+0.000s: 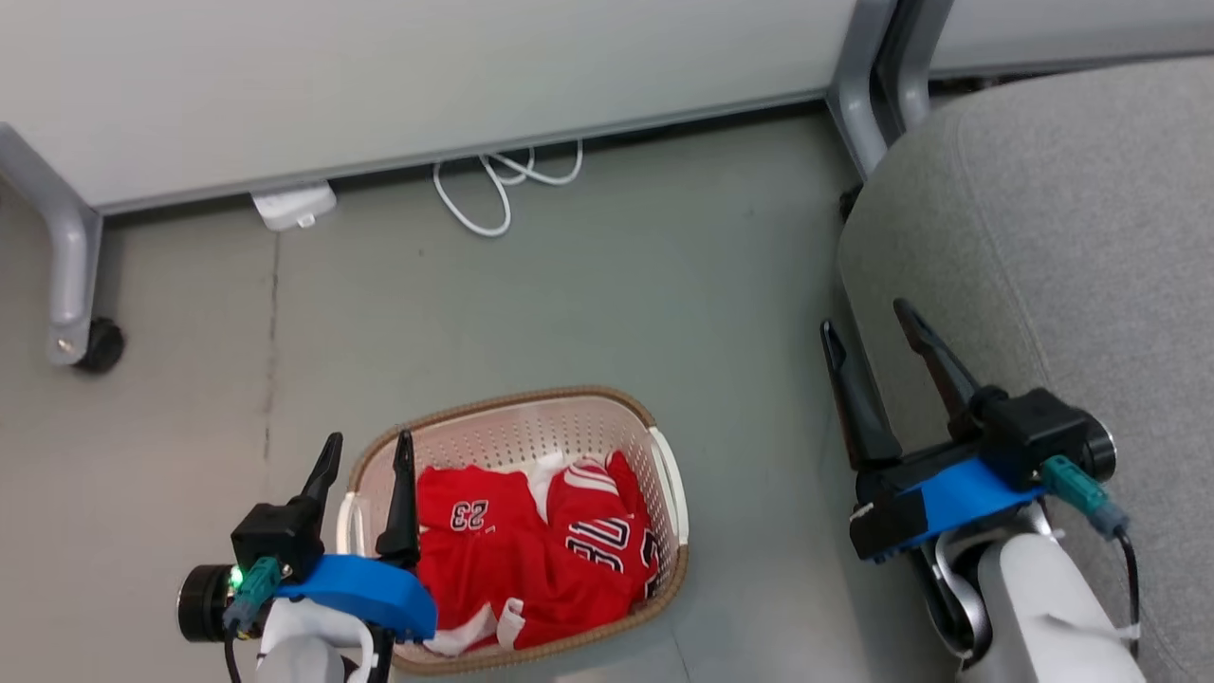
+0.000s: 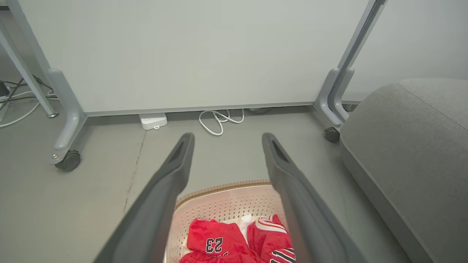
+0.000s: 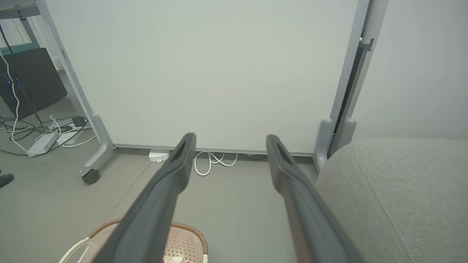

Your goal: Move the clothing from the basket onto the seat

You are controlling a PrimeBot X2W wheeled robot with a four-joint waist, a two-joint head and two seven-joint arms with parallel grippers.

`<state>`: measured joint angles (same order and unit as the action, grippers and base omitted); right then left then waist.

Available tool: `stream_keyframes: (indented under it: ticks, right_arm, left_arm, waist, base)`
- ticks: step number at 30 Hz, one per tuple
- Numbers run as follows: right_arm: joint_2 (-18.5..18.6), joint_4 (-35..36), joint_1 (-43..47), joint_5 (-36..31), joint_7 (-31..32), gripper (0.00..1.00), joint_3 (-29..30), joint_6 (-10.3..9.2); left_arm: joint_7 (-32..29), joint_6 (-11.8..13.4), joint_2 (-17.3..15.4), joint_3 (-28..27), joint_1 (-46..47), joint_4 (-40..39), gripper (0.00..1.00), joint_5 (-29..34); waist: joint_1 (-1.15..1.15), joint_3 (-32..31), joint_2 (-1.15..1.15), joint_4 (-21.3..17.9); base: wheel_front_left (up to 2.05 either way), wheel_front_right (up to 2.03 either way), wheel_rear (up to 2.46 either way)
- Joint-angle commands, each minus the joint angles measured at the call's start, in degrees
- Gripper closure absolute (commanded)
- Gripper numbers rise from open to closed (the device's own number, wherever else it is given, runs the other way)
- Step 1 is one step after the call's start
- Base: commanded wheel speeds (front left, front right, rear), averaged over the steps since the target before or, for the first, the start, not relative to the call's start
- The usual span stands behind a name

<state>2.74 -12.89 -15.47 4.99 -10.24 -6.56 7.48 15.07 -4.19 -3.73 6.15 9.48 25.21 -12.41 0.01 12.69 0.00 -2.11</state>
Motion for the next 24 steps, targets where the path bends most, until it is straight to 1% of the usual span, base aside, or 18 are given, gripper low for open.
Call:
stream_keyframes:
  ticks: [1, 8, 15, 19, 24]
  right_arm:
    - [0.3, 0.8, -1.9, -0.3, -0.4, 0.00, -0.1, 0.03]
    - [0.2, 2.2, -7.3, 0.7, -1.5, 0.00, -1.5, 0.03]
    - [0.2, 3.2, -10.6, 2.4, -2.8, 0.00, -2.5, 0.02]
    - [0.2, 3.2, -11.9, 3.6, -3.6, 0.00, -3.1, 0.03]
    - [0.2, 2.6, -13.3, 5.4, -4.6, 0.00, -4.5, 0.03]
  left_arm:
    - [0.2, -0.5, -0.5, 0.1, 2.5, 1.5, 0.00, 0.3]
    - [-2.3, -1.8, -1.9, 1.6, 12.2, 13.0, 0.00, -0.3]
    - [-7.8, -3.0, -3.8, 3.4, 20.9, 23.0, 0.00, -1.7]
    - [-10.4, -3.2, -4.8, 4.8, 24.5, 26.7, 0.00, -2.7]
    - [-11.7, -3.4, -5.9, 6.3, 27.0, 29.8, 0.00, -3.9]
  waist:
    - [-0.01, 8.0, 0.00, -2.3]
    - [-0.01, 18.7, 0.00, -5.3]
    - [-0.01, 27.4, 0.00, -8.9]
    - [-0.01, 31.0, 0.00, -10.6]
    - [-0.01, 34.2, 0.00, -12.4]
  base:
    - [0.00, 0.00, 0.00]
    - [0.00, 0.00, 0.00]
    - [0.00, 0.00, 0.00]
    - [0.00, 0.00, 0.00]
    - [0.00, 0.00, 0.00]
